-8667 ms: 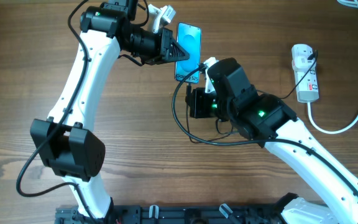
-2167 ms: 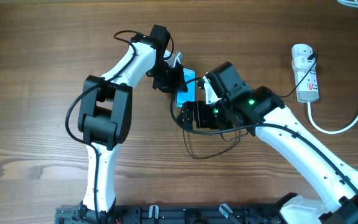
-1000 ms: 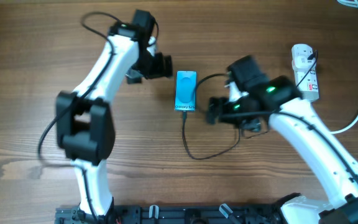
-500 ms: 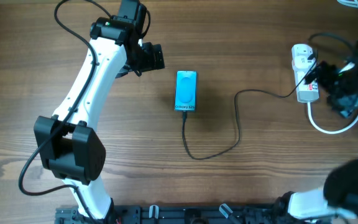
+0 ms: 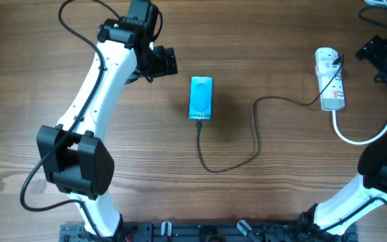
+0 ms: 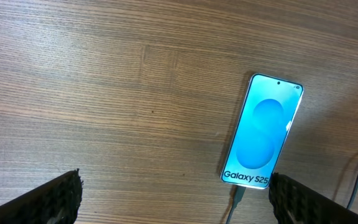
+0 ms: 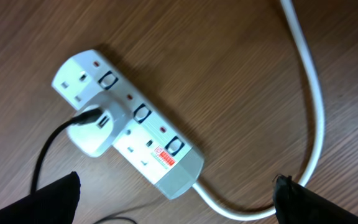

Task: Plug charger to phone and switch on socket
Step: 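Move the right gripper over to the white power strip's switch, then press down the power strip switch with the right gripper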

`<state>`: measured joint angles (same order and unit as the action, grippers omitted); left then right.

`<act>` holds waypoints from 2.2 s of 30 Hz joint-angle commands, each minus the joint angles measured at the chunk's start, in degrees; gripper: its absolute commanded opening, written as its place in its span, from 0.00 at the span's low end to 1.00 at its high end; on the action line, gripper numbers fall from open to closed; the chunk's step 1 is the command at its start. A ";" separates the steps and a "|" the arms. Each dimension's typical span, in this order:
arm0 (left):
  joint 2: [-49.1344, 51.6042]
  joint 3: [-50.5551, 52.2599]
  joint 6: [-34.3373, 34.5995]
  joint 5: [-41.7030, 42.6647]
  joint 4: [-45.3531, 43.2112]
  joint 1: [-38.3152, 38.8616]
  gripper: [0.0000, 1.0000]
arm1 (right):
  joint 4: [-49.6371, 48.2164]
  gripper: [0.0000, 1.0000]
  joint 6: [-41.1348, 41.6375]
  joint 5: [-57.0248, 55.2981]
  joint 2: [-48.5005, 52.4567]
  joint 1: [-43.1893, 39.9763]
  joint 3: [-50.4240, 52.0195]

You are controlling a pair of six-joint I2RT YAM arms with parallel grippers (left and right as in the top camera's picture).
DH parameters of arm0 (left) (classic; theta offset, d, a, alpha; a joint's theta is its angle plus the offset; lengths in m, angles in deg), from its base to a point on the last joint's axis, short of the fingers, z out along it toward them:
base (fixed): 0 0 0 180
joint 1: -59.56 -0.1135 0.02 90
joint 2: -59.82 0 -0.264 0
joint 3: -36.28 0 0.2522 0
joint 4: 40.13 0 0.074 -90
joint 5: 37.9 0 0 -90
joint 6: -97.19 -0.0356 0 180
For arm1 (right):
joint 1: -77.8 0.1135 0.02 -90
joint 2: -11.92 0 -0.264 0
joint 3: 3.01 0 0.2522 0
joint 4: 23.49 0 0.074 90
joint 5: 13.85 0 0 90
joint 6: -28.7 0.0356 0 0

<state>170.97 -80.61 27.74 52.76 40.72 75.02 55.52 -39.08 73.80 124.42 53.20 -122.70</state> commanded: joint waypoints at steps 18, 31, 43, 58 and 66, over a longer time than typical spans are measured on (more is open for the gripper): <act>0.39 0.11 0.92 -0.74 0.00 0.15 1.00 | -5.18 1.00 -5.95 3.32 15.17 -1.73 0.68; 0.39 0.11 0.92 -0.76 0.00 0.15 1.00 | -12.59 1.00 -6.73 3.98 15.78 -1.73 7.08; 0.39 0.11 0.92 -0.76 0.00 0.15 1.00 | -15.34 1.00 -5.57 3.98 15.98 -1.73 7.08; 0.39 0.11 0.92 -0.76 0.00 0.15 1.00 | -15.93 1.00 -5.75 6.47 16.00 -1.73 8.94; 0.39 0.11 0.92 -0.76 0.00 0.15 1.00 | -14.84 1.00 -7.23 10.19 16.00 -1.73 8.94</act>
<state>170.97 -80.61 27.74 52.76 40.72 75.02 39.44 -44.92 81.08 139.22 50.77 -114.81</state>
